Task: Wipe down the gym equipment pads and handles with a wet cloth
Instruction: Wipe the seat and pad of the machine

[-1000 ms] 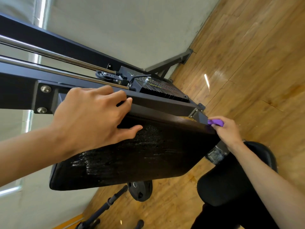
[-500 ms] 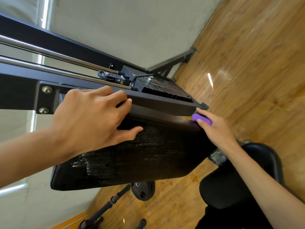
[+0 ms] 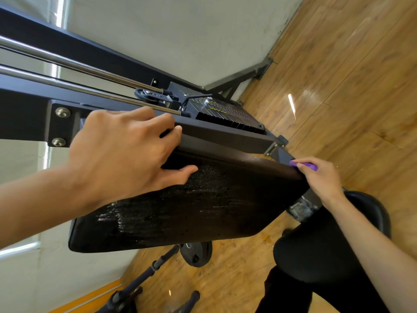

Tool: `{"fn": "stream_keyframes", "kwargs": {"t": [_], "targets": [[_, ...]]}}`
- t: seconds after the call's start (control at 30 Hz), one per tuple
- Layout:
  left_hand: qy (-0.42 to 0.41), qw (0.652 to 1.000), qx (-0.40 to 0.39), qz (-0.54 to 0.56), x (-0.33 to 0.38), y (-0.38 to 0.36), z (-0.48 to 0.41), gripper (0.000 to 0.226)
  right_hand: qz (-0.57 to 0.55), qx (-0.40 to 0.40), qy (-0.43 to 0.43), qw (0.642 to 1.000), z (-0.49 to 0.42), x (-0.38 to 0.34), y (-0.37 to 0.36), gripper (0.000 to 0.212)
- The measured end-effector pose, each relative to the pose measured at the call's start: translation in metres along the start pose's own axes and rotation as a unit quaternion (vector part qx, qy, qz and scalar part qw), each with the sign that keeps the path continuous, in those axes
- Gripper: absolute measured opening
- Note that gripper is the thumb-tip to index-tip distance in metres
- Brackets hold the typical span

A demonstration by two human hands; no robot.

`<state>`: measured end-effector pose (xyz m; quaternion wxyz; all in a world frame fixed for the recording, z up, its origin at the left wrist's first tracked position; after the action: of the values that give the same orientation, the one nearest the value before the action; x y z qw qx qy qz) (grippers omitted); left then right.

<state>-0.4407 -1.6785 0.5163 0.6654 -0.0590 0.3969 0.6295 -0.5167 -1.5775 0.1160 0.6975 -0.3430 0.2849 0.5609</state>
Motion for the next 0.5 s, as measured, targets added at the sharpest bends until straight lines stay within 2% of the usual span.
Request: {"fn": "stream_keyframes", "kwargs": {"t": [0.07,0.1,0.23,0.3,0.33,0.4,0.5], "targets": [[0.002,1.0,-0.001,0.001,0.0,0.0,0.001,0.085,0.034,-0.004,-0.005,0.999,0.002,-0.02,-0.009,0.023],[0.004,1.0,0.0,0.001,0.001,0.0,0.001,0.086,0.046,-0.006,0.025,0.999,0.007,-0.044,-0.017,0.021],[0.001,1.0,-0.003,0.003,0.001,0.002,0.0,0.09,-0.023,-0.034,0.267,0.963,0.069,-0.181,-0.056,0.021],[-0.004,1.0,-0.002,0.006,0.002,0.003,0.001,0.092,-0.013,-0.025,0.341,0.94,0.091,-0.21,-0.064,0.022],[-0.008,1.0,0.003,0.004,0.002,0.003,0.0,0.093,0.003,-0.017,0.35,0.937,0.091,-0.206,-0.063,0.023],[-0.014,1.0,0.001,0.003,0.004,0.001,-0.001,0.095,0.024,-0.013,0.275,0.961,0.066,-0.156,-0.051,0.024],[-0.013,1.0,-0.013,0.001,0.003,0.001,-0.002,0.093,0.024,-0.009,0.083,0.996,0.035,-0.054,-0.016,0.03]]}}
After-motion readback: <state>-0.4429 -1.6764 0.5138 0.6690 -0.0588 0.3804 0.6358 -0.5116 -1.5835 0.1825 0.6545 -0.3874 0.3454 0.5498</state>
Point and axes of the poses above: each hand's wrist, its own z-axis away from the middle knuckle, its own y-axis out of the back of the hand, x = y × z, the point moved 10 cm from there along -z, towards the middle knuckle, and after that the axes turned 9 degrees about -x, right-handed, at the moved point
